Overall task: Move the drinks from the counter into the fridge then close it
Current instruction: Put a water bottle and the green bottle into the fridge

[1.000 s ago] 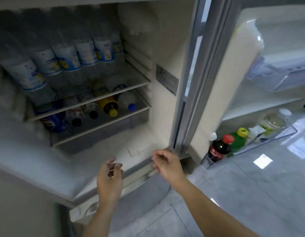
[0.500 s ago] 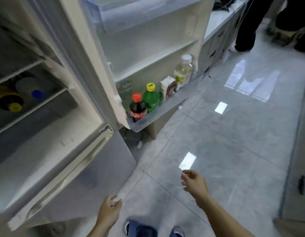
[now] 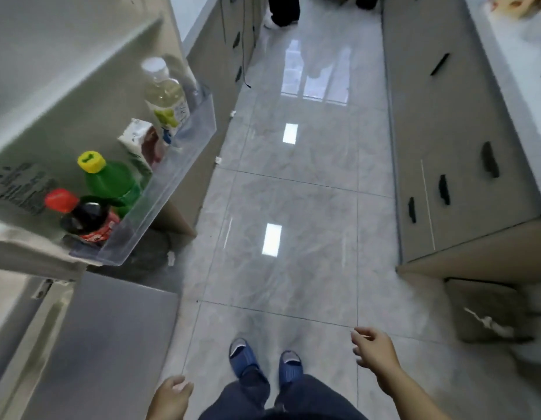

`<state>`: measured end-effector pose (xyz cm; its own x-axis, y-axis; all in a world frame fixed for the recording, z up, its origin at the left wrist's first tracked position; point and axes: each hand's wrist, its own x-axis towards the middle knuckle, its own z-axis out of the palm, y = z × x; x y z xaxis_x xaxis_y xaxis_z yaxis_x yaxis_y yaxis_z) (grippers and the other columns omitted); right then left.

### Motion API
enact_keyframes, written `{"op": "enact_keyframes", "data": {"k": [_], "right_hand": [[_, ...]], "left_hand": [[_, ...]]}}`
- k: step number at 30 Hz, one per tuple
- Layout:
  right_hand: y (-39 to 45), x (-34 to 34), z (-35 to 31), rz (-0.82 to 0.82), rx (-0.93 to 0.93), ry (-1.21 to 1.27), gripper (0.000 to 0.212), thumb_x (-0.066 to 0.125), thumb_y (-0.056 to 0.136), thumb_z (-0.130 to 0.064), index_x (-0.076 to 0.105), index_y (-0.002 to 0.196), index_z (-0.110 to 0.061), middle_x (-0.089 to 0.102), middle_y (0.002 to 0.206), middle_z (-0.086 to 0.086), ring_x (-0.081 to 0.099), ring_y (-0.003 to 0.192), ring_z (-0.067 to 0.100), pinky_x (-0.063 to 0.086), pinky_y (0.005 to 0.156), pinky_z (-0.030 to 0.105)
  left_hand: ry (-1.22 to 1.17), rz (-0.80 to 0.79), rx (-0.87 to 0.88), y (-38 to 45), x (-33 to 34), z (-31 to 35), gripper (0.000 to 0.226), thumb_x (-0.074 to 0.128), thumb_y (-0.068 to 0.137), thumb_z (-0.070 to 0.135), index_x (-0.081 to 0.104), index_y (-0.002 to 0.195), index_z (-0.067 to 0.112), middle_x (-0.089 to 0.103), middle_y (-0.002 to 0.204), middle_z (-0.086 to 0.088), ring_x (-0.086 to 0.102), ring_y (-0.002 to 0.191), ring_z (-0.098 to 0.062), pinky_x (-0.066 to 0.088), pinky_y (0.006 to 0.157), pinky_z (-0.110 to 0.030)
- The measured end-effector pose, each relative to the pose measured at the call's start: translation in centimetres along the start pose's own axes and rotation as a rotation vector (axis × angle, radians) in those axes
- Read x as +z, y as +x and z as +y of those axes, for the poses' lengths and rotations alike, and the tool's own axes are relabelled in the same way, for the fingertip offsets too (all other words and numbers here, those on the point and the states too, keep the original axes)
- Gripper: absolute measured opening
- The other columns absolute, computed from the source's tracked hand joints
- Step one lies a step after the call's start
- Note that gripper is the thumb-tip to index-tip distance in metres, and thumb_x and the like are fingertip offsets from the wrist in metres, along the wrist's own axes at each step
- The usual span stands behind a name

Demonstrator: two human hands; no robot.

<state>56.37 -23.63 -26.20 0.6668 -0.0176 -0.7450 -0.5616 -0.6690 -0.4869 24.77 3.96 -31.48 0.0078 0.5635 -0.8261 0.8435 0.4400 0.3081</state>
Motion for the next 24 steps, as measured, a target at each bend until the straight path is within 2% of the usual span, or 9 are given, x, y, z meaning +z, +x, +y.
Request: {"op": "enact_keyframes", "data": {"k": [2, 4, 5, 8, 10, 15, 19, 24], "right_hand": [[-0.3, -0.8, 1.4, 0.036, 0.051, 0.016, 0.021, 0.063, 0.094, -0.013, 0.064, 0.112, -0.004, 0.062, 0.080, 0.010, 0.053, 0.063, 0.022, 0.044, 0.056, 0.032], [-0.6, -1.4, 2.8, 0.058, 0.114, 0.028, 0.022, 0.062, 0.095, -0.015, 0.064, 0.114, -0.005, 0.063, 0.087, 0.011, 0.055, 0.065, 0.023, 0.046, 0.058, 0.032], [-0.7, -1.6, 3.4, 0.066, 0.140, 0.032, 0.023, 0.062, 0.095, -0.017, 0.064, 0.114, -0.006, 0.063, 0.088, 0.011, 0.055, 0.065, 0.023, 0.046, 0.059, 0.032], [-0.8, -1.9, 4.3, 0.076, 0.198, 0.053, 0.023, 0.063, 0.094, -0.018, 0.065, 0.112, -0.005, 0.062, 0.084, 0.009, 0.054, 0.064, 0.022, 0.046, 0.059, 0.031], [-0.4, -2.1, 4.2, 0.070, 0.234, 0.055, 0.021, 0.063, 0.093, -0.018, 0.065, 0.111, -0.007, 0.061, 0.082, 0.007, 0.054, 0.063, 0.022, 0.047, 0.059, 0.030], [2.4, -3.2, 2.3, 0.075, 0.286, 0.047, 0.017, 0.063, 0.093, -0.017, 0.064, 0.108, -0.010, 0.063, 0.080, 0.010, 0.057, 0.065, 0.024, 0.050, 0.062, 0.031], [7.1, -4.6, -1.4, 0.061, 0.288, 0.018, 0.015, 0.063, 0.094, -0.017, 0.065, 0.105, -0.007, 0.066, 0.084, 0.012, 0.058, 0.068, 0.025, 0.050, 0.065, 0.032], [13.8, -6.8, -10.4, -0.026, 0.239, -0.045, 0.016, 0.061, 0.095, -0.019, 0.063, 0.107, -0.008, 0.066, 0.087, 0.011, 0.058, 0.071, 0.025, 0.050, 0.066, 0.033]], "left_hand": [[0.014, -0.028, 0.026, 1.1, -0.1, 2.9, 0.036, 0.070, 0.088, 0.016, 0.062, 0.122, 0.004, 0.063, 0.117, -0.022, 0.062, 0.102, -0.037, 0.054, 0.085, -0.042], [-0.003, -0.034, 0.039, 2.0, 0.0, 6.1, 0.033, 0.065, 0.092, 0.016, 0.060, 0.123, 0.006, 0.063, 0.115, -0.020, 0.061, 0.094, -0.035, 0.053, 0.070, -0.035], [-0.008, -0.048, 0.049, 2.3, 0.3, 7.7, 0.033, 0.062, 0.094, 0.016, 0.059, 0.125, 0.007, 0.063, 0.114, -0.019, 0.060, 0.090, -0.033, 0.052, 0.068, -0.033], [-0.045, -0.114, 0.090, 2.8, 1.6, 12.9, 0.029, 0.057, 0.097, 0.016, 0.056, 0.125, 0.009, 0.064, 0.105, -0.017, 0.057, 0.081, -0.027, 0.051, 0.073, -0.036], [-0.071, -0.153, 0.127, 3.1, 2.8, 16.6, 0.026, 0.057, 0.097, 0.017, 0.055, 0.122, 0.012, 0.065, 0.103, -0.014, 0.058, 0.082, -0.026, 0.052, 0.074, -0.037], [-0.112, -0.229, 0.195, 4.6, 5.9, 24.6, 0.023, 0.057, 0.096, 0.019, 0.054, 0.119, 0.016, 0.065, 0.099, -0.008, 0.057, 0.079, -0.022, 0.050, 0.065, -0.033], [-0.068, -0.188, 0.203, 5.9, 7.3, 28.7, 0.022, 0.058, 0.095, 0.022, 0.056, 0.117, 0.018, 0.067, 0.102, -0.008, 0.058, 0.077, -0.022, 0.052, 0.064, -0.032], [0.038, -0.064, 0.128, 5.9, 7.2, 31.2, 0.023, 0.058, 0.096, 0.022, 0.058, 0.119, 0.015, 0.067, 0.103, -0.010, 0.060, 0.082, -0.025, 0.052, 0.068, -0.034]]}}
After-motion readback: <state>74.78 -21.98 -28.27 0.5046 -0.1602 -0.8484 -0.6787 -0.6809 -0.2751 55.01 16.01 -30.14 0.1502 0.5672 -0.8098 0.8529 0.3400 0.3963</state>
